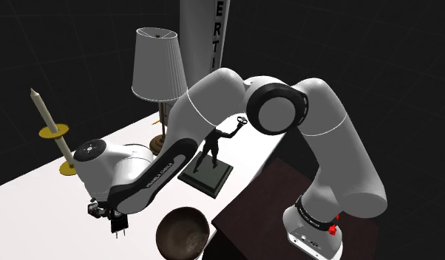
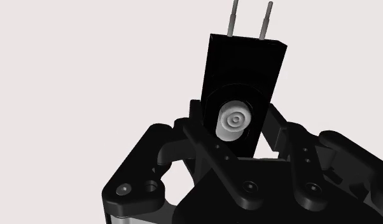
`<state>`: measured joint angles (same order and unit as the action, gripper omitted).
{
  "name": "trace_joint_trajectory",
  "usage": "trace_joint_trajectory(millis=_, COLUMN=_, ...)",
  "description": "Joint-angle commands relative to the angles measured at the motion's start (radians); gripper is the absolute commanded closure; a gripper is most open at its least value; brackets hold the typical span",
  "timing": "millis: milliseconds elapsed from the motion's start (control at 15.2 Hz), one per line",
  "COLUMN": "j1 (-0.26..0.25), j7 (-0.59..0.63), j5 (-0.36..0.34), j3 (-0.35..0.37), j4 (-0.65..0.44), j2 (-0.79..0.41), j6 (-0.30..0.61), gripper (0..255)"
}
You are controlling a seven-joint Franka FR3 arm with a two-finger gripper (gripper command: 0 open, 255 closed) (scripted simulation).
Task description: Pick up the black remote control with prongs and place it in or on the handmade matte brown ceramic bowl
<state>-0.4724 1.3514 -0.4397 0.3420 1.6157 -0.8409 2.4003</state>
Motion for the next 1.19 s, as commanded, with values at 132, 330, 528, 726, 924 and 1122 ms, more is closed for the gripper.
trace_joint_trajectory(millis=132, j1=0.0, j7=0.0, j5=0.0, j3=-0.001, j4=0.001, j2=-0.002, j6=0.001, gripper=255)
trace_joint_trajectory(millis=330, j1=0.005, j7=-0.004, j5=0.006, j3=0.007, j4=0.005, j2=0.018, j6=-0.015, gripper=255)
trace_joint_trajectory(millis=528, j1=0.012, j7=-0.011, j5=0.017, j3=0.017, j4=0.014, j2=0.048, j6=-0.037, gripper=255)
trace_joint_trajectory(millis=726, j1=0.019, j7=-0.017, j5=0.027, j3=0.027, j4=0.02, j2=0.077, j6=-0.059, gripper=255)
trace_joint_trajectory(millis=924, j1=0.026, j7=-0.024, j5=0.038, j3=0.037, j4=0.025, j2=0.105, j6=-0.082, gripper=255)
trace_joint_trajectory(millis=1122, j1=0.033, j7=-0.031, j5=0.049, j3=0.047, j4=0.027, j2=0.132, j6=-0.106, gripper=255)
